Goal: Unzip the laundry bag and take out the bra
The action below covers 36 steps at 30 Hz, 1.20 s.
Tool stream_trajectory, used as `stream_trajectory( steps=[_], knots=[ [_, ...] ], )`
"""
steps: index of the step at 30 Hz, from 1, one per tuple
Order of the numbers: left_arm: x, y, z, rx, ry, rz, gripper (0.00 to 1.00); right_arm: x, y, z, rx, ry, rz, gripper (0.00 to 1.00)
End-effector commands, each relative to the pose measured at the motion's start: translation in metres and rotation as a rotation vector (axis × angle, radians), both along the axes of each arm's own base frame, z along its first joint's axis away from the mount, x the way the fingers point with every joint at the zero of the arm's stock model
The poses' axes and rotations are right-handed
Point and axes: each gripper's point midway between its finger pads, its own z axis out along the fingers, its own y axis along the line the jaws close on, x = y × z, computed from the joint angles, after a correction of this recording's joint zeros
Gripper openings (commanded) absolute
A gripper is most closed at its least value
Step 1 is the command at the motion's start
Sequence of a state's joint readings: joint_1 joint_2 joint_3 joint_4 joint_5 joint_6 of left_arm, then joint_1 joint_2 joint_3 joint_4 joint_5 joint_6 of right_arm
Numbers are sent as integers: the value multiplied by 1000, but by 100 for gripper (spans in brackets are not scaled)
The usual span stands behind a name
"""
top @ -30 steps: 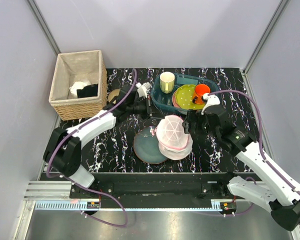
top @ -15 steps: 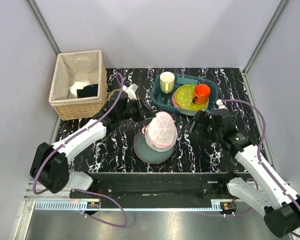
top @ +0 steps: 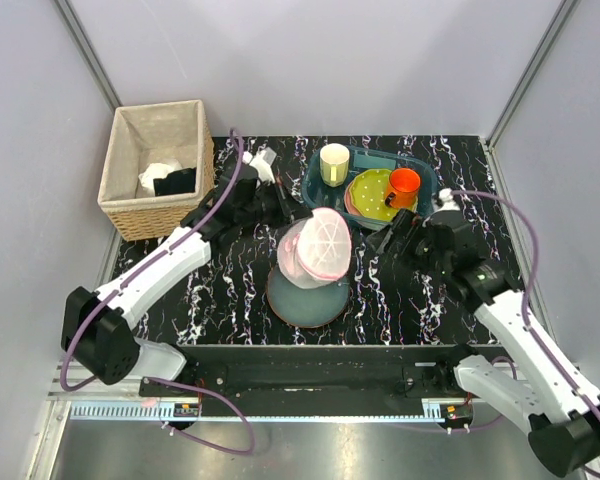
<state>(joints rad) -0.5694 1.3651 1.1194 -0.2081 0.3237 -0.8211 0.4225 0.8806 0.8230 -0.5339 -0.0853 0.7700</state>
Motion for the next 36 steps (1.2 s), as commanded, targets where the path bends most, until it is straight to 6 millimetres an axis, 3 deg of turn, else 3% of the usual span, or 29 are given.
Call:
stream_trajectory(
  steps=[1, 3, 5, 8, 15, 18, 21, 22, 24, 25, 28, 31, 32, 33, 34, 35, 36],
  knots=[
    [14, -23, 57, -96, -115, -4, 0, 9, -57, 60, -203, -203, -175, 100],
    [9, -36, 70, -120, -168, -86, 0, 6, -75, 73, -255, -233, -232, 100],
    [10, -44, 58, -101, -126, -123, 0, 1, -87, 80, -290, -246, -272, 100],
    [11, -56, 64, -151, -115, -144, 0, -2, -103, 82, -334, -264, -330, 100],
    [-1, -95, 79, -285, -82, -112, 0, 2, -104, 72, -354, -227, -339, 100],
    [-5, -103, 36, -221, -41, -72, 0, 3, -104, 70, -359, -218, -338, 100],
    [-25, -105, -13, -120, 54, -188, 34, 3, -102, 61, -353, -197, -322, 100],
    [-30, -101, -29, -96, 81, -199, 63, 2, -101, 56, -350, -184, -320, 100],
    [-30, -93, -30, -87, 62, -198, 82, 3, -94, 37, -333, -138, -297, 100],
    [-27, -88, -22, -82, 28, -179, 95, 2, -92, 29, -330, -117, -291, 100],
    [-19, -72, -18, 15, -31, -146, 99, -1, -83, -5, -307, -29, -256, 100],
    [-10, -63, -6, 99, -101, -158, 99, -8, -77, -22, -259, 13, -239, 99],
    [-10, -60, -20, 173, -93, -189, 99, -10, -72, -23, -227, 19, -226, 100],
    [-5, -65, -1, 172, -135, -204, 99, -12, -71, -26, -216, 27, -221, 100],
    [-8, -72, 2, 168, -142, -262, 99, -14, -73, -30, -212, 35, -225, 100],
    [-9, -75, -20, 234, -106, -322, 99, -18, -80, -35, -236, 56, -251, 100],
    [1, -89, 11, 213, -161, -343, 98, -20, -84, -37, -255, 65, -267, 100]
  ],
)
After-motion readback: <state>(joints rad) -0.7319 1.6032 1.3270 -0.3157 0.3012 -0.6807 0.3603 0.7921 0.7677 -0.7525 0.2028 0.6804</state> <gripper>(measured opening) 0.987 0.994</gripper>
